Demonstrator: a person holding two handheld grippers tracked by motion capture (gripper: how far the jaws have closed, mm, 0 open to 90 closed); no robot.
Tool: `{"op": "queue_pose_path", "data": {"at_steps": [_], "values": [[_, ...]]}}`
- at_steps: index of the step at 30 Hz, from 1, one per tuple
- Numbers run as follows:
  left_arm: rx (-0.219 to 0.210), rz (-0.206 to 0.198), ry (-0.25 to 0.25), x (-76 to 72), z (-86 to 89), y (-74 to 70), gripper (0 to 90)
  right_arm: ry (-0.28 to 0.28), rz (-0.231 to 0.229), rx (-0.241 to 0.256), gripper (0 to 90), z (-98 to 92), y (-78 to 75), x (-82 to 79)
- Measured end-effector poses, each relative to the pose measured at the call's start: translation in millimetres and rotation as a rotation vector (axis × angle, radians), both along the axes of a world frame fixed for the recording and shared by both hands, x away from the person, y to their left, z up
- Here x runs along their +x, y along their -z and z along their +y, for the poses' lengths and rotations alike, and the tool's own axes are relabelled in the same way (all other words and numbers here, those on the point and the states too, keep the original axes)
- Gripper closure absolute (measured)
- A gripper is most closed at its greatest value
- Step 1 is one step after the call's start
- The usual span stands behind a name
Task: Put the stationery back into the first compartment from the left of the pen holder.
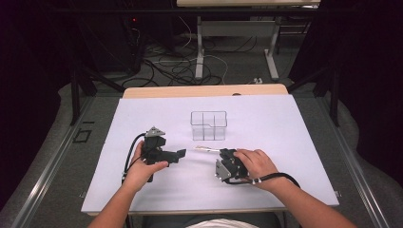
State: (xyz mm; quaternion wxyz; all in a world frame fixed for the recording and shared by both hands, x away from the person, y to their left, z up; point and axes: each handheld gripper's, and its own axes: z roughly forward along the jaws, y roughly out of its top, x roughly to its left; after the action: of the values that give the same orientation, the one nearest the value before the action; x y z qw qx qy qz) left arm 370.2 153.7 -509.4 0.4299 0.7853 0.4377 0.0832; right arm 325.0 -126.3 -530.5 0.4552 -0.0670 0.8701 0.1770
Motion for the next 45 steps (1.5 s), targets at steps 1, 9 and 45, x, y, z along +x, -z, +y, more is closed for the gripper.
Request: {"op": "queue_pose_path", "data": {"at_steps": [1, 9, 45], "values": [[-0.001, 0.003, 0.004, -0.5, -0.2, -0.3, 0.5, 0.000, 0.000, 0.000, 80.2, 0.0, 0.0, 0.0], [0.016, -0.025, 0.052, -1.7, 0.8, -3.5, 12.1, -0.078, -0.089, -0.156, 80.2, 2.3, -10.4, 7.5], [0.269, -0.200, 0.307, -23.7, -27.8, -18.2, 44.1, -0.237, -0.193, -0.318, 80.1, 32.9, -7.3, -12.2]]}}
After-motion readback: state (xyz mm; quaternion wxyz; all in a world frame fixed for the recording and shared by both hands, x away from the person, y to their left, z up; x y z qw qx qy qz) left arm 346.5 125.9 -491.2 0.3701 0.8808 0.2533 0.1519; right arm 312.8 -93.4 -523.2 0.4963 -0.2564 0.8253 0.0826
